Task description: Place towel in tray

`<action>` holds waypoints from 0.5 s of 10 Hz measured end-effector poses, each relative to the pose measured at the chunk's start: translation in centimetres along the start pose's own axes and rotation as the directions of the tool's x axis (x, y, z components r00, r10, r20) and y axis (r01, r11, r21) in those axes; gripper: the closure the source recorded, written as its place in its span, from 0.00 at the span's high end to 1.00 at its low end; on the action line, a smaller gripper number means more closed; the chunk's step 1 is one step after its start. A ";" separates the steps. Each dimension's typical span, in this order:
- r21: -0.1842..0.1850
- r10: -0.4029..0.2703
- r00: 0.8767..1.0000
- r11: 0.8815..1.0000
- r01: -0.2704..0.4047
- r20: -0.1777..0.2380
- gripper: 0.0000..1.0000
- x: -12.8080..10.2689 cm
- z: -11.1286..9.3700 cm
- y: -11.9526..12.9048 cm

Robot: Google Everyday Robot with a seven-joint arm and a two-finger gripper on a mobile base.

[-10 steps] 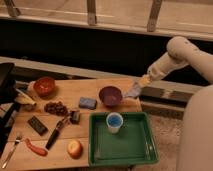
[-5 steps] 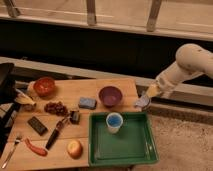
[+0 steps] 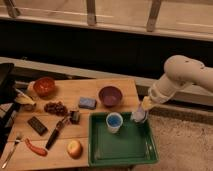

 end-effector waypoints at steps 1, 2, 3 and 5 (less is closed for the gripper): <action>-0.013 0.044 0.999 0.999 -0.044 -0.026 0.02 1.5 0.3 0.1; -0.032 0.073 0.996 0.997 -0.075 -0.051 0.10 3.1 0.3 0.2; -0.061 0.089 0.992 0.994 -0.095 -0.095 0.22 4.7 0.6 0.8; -0.089 0.094 0.983 0.990 -0.109 -0.157 0.32 5.6 1.3 1.6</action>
